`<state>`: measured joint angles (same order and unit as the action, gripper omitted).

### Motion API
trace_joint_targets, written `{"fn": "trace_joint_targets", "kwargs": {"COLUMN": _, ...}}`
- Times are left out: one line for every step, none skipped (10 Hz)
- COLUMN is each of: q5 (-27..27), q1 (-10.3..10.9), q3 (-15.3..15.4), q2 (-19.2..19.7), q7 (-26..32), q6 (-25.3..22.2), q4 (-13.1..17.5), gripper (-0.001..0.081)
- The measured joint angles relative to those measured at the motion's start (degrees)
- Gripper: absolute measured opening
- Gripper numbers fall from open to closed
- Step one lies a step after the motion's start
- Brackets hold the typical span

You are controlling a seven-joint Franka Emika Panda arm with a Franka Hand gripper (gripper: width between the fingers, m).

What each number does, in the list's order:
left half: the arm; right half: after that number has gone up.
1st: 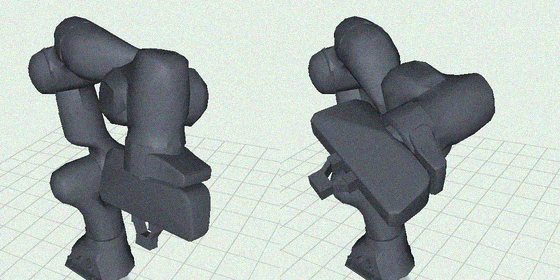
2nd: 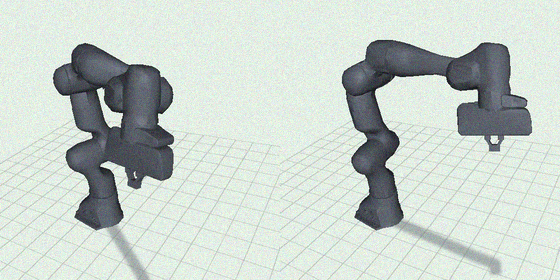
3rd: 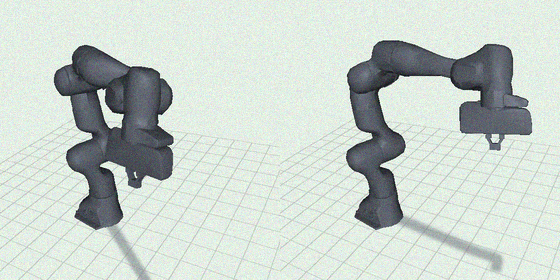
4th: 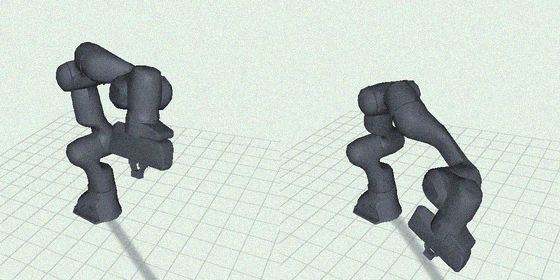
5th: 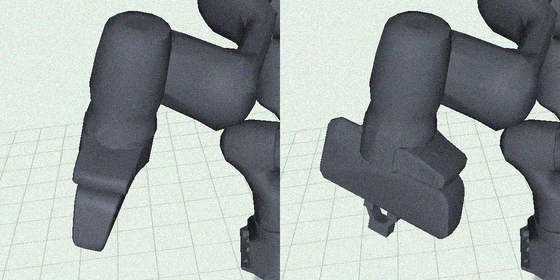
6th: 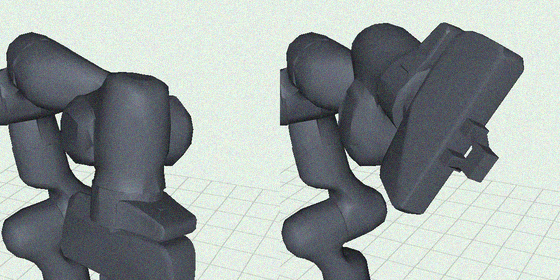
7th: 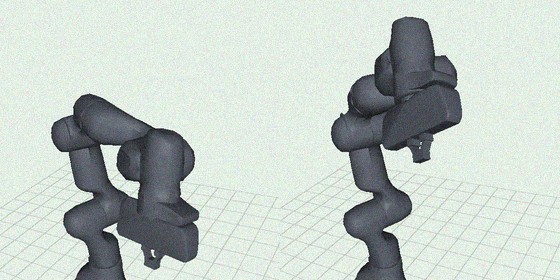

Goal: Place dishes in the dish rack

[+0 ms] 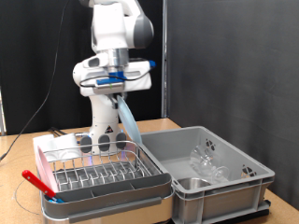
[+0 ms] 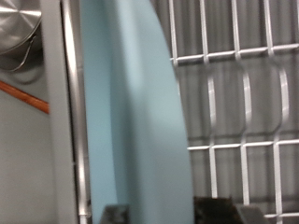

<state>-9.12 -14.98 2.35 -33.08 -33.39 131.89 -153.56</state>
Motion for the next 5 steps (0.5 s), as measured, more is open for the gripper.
{"fn": "trace_joint_targets", "kwargs": {"q5": 0.0, "q1": 0.0, "q3": -1.7, "q2": 0.1, "q7": 3.0, "q6": -1.1, "q4": 0.9, "gripper": 0.0038}}
{"fn": "trace_joint_targets", "kwargs": {"q5": 0.0, "q1": 0.0, "q3": -1.4, "q2": 0.1, "q7": 2.5, "q6": -1.1, "q4": 0.7, "gripper": 0.0038}}
{"fn": "trace_joint_targets", "kwargs": {"q5": 1.9, "q1": -0.5, "q3": -0.5, "q2": 0.1, "q7": 2.0, "q6": -0.1, "q4": 0.5, "gripper": 0.0038}}
{"fn": "trace_joint_targets", "kwargs": {"q5": 5.5, "q1": -1.6, "q3": 0.8, "q2": 0.0, "q7": 1.2, "q6": 1.3, "q4": 0.4, "gripper": 0.0038}}
{"fn": "trace_joint_targets", "kwargs": {"q5": 8.8, "q1": -2.9, "q3": 1.6, "q2": 0.0, "q7": 0.9, "q6": 1.6, "q4": 0.8, "gripper": 0.0038}}
